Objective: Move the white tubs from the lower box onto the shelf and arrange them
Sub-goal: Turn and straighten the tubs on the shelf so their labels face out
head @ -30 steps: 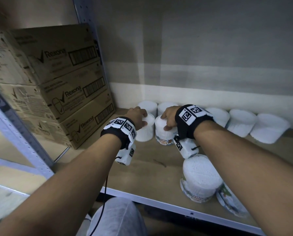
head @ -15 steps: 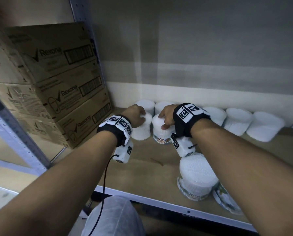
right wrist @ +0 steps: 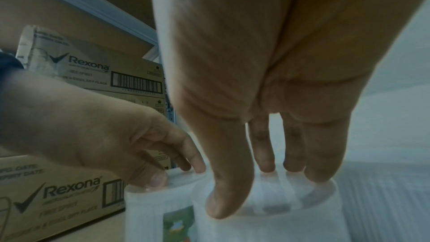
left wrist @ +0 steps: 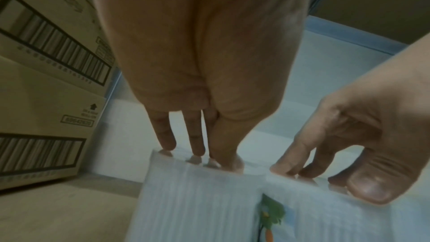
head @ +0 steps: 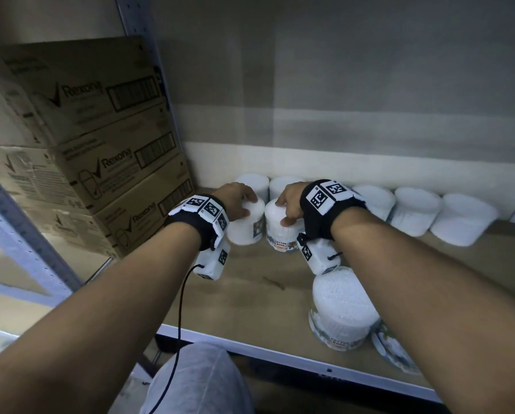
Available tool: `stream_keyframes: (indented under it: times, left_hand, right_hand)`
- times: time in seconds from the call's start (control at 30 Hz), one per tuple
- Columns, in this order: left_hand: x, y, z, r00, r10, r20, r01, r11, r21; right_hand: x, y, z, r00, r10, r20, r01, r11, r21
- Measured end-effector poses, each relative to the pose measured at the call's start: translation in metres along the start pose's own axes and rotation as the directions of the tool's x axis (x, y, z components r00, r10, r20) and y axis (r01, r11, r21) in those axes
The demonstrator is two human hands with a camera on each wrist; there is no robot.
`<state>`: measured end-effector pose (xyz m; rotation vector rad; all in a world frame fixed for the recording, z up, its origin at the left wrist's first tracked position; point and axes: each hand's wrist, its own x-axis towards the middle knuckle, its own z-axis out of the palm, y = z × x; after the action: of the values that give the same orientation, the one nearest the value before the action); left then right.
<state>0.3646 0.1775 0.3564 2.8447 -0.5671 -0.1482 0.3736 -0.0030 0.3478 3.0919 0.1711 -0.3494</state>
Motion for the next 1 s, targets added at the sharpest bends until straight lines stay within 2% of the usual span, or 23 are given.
stream_keyframes:
  times: [0.13, 0.3, 0.4, 0.5, 0.67, 1.0]
  left_hand:
    - [0.0, 0.001, -0.005, 0.999, 0.017, 0.052, -0.016, 1.0, -0.009]
    - [0.003, 0.007, 0.0, 0.99, -0.063, -0.124, 0.062, 0.998, -0.011]
    - [0.005, 0.006, 0.008, 0.989, -0.11, -0.095, 0.116, 0.991, 0.063]
    - [0.005, 0.005, 0.012, 0.992, -0.094, -0.084, 0.102, 0.99, 0.096]
    - [0.002, 0.005, 0.007, 0.997, -0.059, -0.056, 0.063, 0.995, 0.076]
    - [-0.003, 0.004, 0.003, 1.0, 0.012, -0.001, -0.012, 1.0, 0.011]
  right_hand:
    - [-0.002, 0.002, 0.001, 1.0, 0.002, 0.003, -0.002, 1.0, 0.026]
    - [-0.002, 0.002, -0.001, 1.0, 0.011, 0.015, -0.011, 1.0, 0.021]
    - [-0.001, 0.005, 0.0, 1.0, 0.008, 0.014, -0.008, 0.999, 0.032]
    - [0.0, 0.005, -0.001, 1.0, 0.01, 0.017, -0.01, 0.999, 0.047]
    - [0.002, 0.001, 0.002, 1.0, -0.003, -0.003, 0.003, 1.0, -0.016]
    - [0.0, 0.001, -0.001, 1.0, 0.003, -0.01, -0.003, 0.999, -0.035]
